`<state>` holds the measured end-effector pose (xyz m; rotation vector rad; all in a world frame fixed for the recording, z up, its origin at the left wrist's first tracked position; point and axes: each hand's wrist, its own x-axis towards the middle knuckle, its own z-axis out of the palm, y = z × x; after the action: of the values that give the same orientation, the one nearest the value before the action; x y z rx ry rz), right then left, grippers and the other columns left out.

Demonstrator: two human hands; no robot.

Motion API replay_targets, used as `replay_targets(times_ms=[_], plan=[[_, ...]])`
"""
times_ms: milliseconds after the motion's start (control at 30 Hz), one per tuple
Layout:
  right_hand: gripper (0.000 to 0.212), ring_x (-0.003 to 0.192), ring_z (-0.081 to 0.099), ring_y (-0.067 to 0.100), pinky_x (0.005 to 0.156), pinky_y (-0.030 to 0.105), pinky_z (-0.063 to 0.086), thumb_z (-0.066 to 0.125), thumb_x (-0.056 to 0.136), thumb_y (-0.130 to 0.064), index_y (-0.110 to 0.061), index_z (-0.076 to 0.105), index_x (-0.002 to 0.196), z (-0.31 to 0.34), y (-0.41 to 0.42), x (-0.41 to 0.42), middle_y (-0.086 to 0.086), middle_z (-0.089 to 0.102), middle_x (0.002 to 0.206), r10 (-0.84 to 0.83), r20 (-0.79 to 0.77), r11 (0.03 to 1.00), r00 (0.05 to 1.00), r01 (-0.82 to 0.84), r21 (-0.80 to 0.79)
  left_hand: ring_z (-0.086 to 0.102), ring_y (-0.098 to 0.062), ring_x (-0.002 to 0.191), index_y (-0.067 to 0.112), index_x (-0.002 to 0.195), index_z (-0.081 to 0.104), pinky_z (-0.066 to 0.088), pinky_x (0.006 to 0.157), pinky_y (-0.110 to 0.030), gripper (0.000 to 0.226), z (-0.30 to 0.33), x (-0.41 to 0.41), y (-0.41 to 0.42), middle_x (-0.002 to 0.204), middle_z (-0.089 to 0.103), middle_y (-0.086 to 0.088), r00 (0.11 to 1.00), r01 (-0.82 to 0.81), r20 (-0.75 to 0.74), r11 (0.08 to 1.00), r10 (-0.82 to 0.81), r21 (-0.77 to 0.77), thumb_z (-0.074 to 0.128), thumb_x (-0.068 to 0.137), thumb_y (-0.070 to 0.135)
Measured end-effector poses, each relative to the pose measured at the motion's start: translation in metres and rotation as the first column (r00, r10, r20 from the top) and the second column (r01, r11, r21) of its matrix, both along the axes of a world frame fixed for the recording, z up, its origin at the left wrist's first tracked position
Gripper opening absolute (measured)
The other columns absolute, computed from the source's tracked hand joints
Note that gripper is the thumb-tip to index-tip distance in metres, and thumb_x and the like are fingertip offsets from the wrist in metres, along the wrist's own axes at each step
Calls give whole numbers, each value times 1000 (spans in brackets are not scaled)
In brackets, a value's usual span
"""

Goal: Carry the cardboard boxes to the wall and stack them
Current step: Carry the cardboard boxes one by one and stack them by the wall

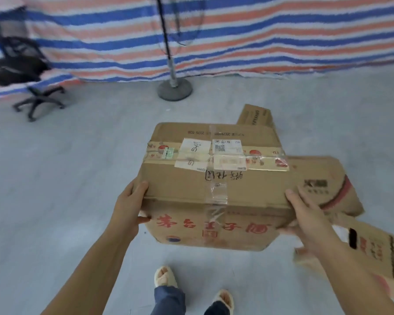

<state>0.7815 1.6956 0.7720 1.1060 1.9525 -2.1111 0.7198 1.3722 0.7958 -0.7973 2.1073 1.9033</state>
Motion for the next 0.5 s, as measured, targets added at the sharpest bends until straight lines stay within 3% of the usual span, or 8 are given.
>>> replay_targets(times_ms=[100, 233, 367, 500], plan=[[23, 103, 54, 11, 77, 55, 55, 48, 98, -34, -52, 55, 112, 10, -47, -16, -19, 57, 112, 195, 3, 981, 981, -195, -4, 45, -18, 108, 30, 120, 53, 50, 82, -50, 23, 8, 30, -51, 105, 53, 14, 989, -145, 7, 989, 145, -1, 47, 98, 32], [24, 100, 53, 6, 81, 59, 54, 45, 99, -36, -57, 55, 106, 22, -115, -29, -21, 59, 107, 401, 1, 916, 916, -401, 34, 43, -22, 109, 31, 116, 53, 51, 82, -52, 19, 11, 71, -118, 99, 50, 14, 946, -322, 36, 947, 322, 10, 49, 97, 31], [33, 99, 53, 7, 80, 57, 55, 44, 99, -38, -50, 47, 129, 33, -196, -30, -19, 56, 116, 522, 9, 851, 853, -522, 51, 41, -24, 109, 30, 122, 51, 51, 81, -53, 25, 14, 114, -190, 112, 48, 4, 884, -465, 58, 885, 463, 14, 49, 97, 31], [34, 95, 52, 8, 82, 60, 53, 42, 100, -37, -42, 46, 133, 44, -287, -22, -16, 54, 111, 617, 3, 785, 787, -616, 60, 41, -24, 108, 30, 118, 52, 51, 83, -55, 22, 18, 157, -270, 115, 45, 3, 829, -557, 64, 830, 556, 17, 49, 97, 31]])
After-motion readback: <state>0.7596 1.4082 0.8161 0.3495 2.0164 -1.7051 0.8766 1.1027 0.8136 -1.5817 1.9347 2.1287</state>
